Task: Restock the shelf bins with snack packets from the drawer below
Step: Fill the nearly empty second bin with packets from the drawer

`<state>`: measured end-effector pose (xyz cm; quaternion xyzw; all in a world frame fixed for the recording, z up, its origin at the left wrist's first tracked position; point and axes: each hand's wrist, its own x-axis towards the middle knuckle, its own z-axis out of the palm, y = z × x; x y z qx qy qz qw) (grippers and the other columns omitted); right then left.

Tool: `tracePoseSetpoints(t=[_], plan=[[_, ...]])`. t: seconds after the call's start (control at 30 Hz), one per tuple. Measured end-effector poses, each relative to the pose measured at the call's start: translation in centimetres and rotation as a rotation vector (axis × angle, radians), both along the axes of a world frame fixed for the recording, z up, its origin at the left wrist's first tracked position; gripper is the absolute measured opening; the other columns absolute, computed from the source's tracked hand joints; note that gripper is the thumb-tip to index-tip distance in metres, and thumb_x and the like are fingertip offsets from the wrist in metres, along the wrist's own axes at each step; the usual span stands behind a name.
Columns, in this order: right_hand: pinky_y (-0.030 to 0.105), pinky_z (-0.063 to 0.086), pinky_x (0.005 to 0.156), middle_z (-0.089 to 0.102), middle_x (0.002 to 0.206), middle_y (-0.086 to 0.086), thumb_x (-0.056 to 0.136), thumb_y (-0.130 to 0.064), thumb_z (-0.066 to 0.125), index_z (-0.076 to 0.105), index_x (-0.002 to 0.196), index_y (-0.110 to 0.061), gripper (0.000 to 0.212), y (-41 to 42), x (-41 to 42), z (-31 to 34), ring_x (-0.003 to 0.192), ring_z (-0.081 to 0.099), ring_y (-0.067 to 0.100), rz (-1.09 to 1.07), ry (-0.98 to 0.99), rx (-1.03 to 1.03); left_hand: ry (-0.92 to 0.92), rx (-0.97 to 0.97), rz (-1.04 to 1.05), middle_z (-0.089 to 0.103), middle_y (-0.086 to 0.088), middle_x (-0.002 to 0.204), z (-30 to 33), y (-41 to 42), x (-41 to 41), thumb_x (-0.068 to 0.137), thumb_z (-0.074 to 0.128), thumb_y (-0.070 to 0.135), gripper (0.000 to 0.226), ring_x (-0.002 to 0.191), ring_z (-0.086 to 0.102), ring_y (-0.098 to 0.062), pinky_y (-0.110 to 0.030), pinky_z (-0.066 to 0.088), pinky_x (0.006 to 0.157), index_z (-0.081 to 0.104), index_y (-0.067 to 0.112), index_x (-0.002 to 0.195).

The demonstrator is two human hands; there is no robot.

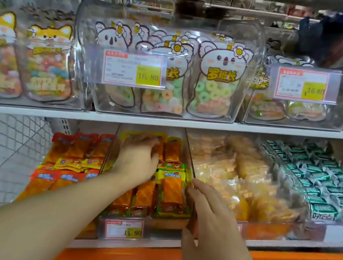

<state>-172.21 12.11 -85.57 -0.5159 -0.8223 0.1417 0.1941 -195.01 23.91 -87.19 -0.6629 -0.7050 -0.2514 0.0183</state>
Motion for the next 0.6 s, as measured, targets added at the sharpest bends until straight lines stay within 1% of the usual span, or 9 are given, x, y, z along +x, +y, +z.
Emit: tracePoseSetpoints(t=[0.07,0.13,0.3,0.37,0.43,0.5,0.6], plan=[[0.032,0.02,0.127,0.008,0.163,-0.027,0.097,-0.029,0.06,0.023,0.159,-0.036,0.072,0.0,0.1,0.0,0.154,0.006,0.003,0.009,-0.005,-0.006,0.026,-0.11,-0.059,0.055,0.004,0.148,0.2,-1.0,0.4,0.097,0.06,0.036,0.044,0.133,0.055,-0.027,-0.039,0.046,0.112,0.062,0.026,0.139],[0.032,0.02,0.127,0.007,0.163,-0.027,0.097,-0.029,0.06,0.023,0.159,-0.036,0.072,-0.1,0.1,0.0,0.154,0.006,0.003,0.009,-0.015,-0.006,0.062,-0.183,-0.063,0.047,0.005,0.157,0.4,-1.4,0.3,0.099,0.057,0.037,0.05,0.14,0.05,-0.024,-0.038,0.042,0.116,0.053,0.027,0.148],[0.032,0.02,0.128,0.005,0.163,-0.028,0.097,-0.028,0.059,0.023,0.159,-0.037,0.072,-0.2,0.0,0.1,0.155,0.005,0.003,0.001,-0.023,-0.015,0.159,-0.241,-0.022,0.041,0.002,0.16,0.8,-1.3,0.3,0.102,0.051,0.03,0.049,0.139,0.051,-0.029,-0.043,0.048,0.11,0.047,0.027,0.152],[0.032,0.019,0.128,0.004,0.163,-0.028,0.098,-0.027,0.058,0.022,0.159,-0.037,0.072,-0.2,-0.1,0.1,0.155,0.004,0.003,-0.002,-0.024,-0.019,0.169,-0.255,-0.009,0.04,0.002,0.16,0.6,-0.9,0.4,0.102,0.049,0.029,0.05,0.139,0.05,-0.03,-0.044,0.047,0.11,0.044,0.028,0.152],[0.031,0.019,0.128,0.005,0.163,-0.028,0.098,-0.026,0.058,0.024,0.158,-0.037,0.071,-0.3,-0.1,0.2,0.155,0.004,0.002,-0.005,-0.015,-0.016,0.162,-0.26,-0.005,0.04,0.002,0.161,0.3,-0.6,0.3,0.102,0.049,0.027,0.053,0.142,0.046,-0.029,-0.044,0.042,0.114,0.041,0.029,0.154],[0.031,0.02,0.128,0.006,0.163,-0.028,0.097,-0.026,0.059,0.025,0.158,-0.037,0.07,-0.3,-0.1,0.1,0.155,0.004,0.003,-0.004,-0.011,-0.011,0.151,-0.262,-0.004,0.039,0.001,0.162,0.0,-0.4,0.1,0.102,0.049,0.025,0.057,0.147,0.038,-0.028,-0.044,0.033,0.12,0.036,0.03,0.157],[0.031,0.021,0.128,0.007,0.164,-0.029,0.097,-0.026,0.06,0.026,0.158,-0.037,0.071,-0.3,-0.1,0.1,0.155,0.005,0.003,-0.009,-0.004,-0.009,0.17,-0.247,-0.013,0.032,0.005,0.167,-0.4,-0.3,-0.3,0.103,0.05,0.023,0.06,0.156,0.021,-0.023,-0.047,0.017,0.125,0.032,0.031,0.159]])
